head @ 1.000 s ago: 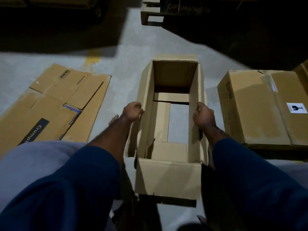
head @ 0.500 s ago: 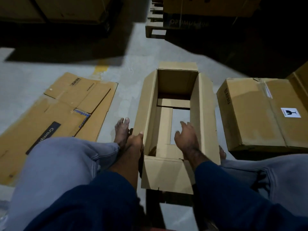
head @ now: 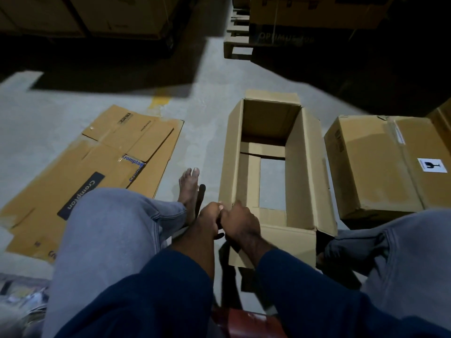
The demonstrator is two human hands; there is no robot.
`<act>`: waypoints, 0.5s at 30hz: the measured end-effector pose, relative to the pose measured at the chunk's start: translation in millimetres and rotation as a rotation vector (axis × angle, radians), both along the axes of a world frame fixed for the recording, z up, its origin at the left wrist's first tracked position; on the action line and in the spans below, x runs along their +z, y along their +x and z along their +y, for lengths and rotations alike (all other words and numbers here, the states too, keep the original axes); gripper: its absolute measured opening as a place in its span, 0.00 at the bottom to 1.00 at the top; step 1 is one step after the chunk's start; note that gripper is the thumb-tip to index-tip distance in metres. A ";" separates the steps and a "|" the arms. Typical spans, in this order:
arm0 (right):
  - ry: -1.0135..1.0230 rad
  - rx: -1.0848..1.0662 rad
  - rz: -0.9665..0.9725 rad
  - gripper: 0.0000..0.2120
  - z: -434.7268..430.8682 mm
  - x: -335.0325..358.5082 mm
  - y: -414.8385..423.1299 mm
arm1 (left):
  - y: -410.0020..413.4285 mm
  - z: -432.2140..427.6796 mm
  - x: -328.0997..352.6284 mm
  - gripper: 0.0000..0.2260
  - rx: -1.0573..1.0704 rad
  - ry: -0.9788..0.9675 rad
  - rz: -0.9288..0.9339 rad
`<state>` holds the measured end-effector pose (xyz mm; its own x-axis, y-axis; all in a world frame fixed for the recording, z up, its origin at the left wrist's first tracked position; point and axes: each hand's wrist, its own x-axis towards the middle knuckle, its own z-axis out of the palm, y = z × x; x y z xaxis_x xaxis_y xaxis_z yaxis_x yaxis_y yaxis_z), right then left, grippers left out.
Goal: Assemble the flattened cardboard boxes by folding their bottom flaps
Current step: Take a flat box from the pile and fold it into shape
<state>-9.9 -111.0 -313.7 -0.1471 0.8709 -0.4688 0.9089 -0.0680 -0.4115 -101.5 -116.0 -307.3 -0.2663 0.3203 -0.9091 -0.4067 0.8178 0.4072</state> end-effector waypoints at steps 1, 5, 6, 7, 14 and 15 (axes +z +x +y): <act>0.020 -0.021 -0.036 0.25 1.9 0.3 0.4 | 1.9 0.3 -1.8 0.09 -0.002 0.021 -0.013; 0.098 -0.093 -0.158 0.19 14.7 0.0 14.5 | 13.9 4.4 0.4 0.19 -0.034 0.050 -0.135; 0.117 -0.097 -0.171 0.17 17.7 0.6 19.5 | 15.6 5.8 1.6 0.20 -0.060 0.038 -0.152; 0.132 -0.096 -0.180 0.16 19.9 2.3 24.8 | 18.4 6.9 3.9 0.21 -0.092 0.024 -0.151; 0.239 -0.133 -0.138 0.14 25.2 17.5 69.8 | 47.4 7.3 18.2 0.24 -0.130 -0.022 -0.150; 0.254 -0.145 -0.120 0.15 26.1 19.2 78.3 | 50.2 4.4 27.7 0.25 -0.110 -0.004 -0.178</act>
<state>68.3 -85.0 -294.5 0.0306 0.9704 -0.2397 0.9404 -0.1091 -0.3219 -51.3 -111.6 -279.6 -0.0648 0.3347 -0.9401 -0.3805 0.8626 0.3333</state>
